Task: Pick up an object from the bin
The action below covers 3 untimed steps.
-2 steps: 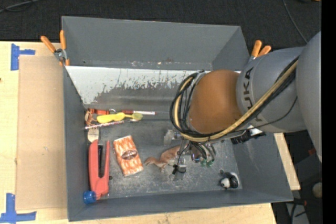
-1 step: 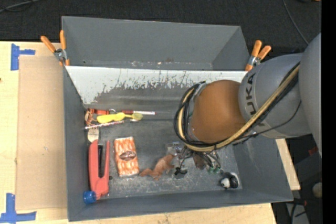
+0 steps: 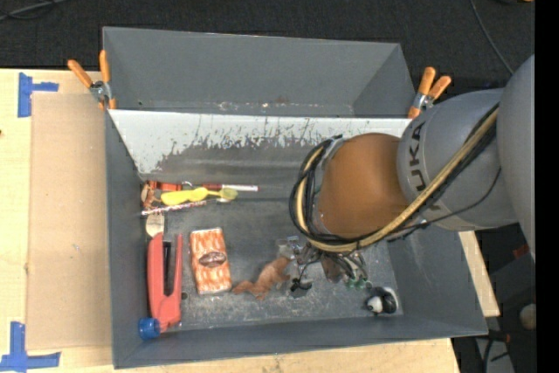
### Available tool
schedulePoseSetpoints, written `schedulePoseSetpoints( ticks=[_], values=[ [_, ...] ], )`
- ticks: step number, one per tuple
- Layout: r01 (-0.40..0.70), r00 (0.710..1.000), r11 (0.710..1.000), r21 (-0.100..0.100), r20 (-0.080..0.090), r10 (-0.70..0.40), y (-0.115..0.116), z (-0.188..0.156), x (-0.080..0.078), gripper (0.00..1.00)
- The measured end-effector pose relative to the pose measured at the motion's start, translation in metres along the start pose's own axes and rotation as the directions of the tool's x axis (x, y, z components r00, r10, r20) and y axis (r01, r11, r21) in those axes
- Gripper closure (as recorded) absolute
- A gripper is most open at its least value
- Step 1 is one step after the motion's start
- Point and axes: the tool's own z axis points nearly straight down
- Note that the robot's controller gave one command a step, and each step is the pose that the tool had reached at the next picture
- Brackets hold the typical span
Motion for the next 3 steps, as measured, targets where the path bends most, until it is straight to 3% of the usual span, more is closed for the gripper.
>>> schedulePoseSetpoints(
  ticks=[1,2,3],
  values=[
    [0.01,1.0,1.0,0.0,-0.005,-0.01,-0.001,-0.059,-0.004,1.0],
    [0.051,0.999,0.999,0.001,0.004,-0.051,-0.038,-0.035,-0.01,1.0],
    [0.196,0.981,0.981,0.001,0.002,-0.196,-0.011,0.006,-0.041,1.0]
  ],
)
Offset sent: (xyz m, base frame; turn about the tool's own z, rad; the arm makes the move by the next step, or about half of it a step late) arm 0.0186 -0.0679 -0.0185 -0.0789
